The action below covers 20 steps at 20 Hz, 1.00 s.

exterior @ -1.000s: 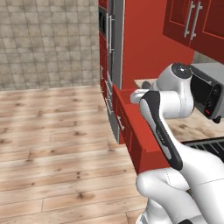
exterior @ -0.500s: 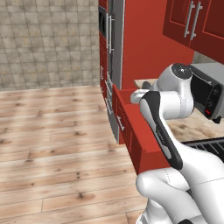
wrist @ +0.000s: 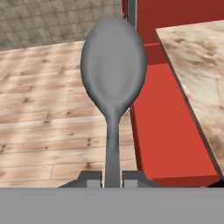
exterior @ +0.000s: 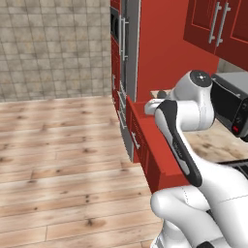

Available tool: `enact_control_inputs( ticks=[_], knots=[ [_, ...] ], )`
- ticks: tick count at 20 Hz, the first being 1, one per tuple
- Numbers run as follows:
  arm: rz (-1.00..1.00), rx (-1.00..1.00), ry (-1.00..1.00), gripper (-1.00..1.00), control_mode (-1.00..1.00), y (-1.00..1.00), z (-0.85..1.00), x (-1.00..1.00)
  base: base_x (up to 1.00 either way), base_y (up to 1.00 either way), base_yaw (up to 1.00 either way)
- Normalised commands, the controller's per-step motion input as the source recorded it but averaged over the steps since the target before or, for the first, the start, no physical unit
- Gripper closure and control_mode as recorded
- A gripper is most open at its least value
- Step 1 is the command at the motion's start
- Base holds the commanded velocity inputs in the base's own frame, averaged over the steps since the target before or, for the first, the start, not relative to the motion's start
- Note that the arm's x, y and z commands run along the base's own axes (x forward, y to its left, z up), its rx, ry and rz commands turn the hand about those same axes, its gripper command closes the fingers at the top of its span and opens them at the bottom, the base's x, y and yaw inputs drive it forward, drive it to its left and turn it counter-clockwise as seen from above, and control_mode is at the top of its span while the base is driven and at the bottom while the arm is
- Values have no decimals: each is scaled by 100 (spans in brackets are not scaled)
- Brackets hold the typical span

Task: Pick up the metallic utensils from the counter and place them in the open drawer. Make sure not to pick up any wooden utensils.

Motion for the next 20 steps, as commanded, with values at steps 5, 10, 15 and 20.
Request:
enact_control_inputs(
  ticks=[5,10,15,20],
  knots=[
    [3,6,3,100,-100,-19,-28,26,0,0,0],
    [0,11,10,100,-100,-45,-54,27,0,0,0],
    [0,7,27,100,-100,-47,-95,84,0,0,0],
    [0,0,20,100,-100,-33,-75,65,0,0,0]
  ],
)
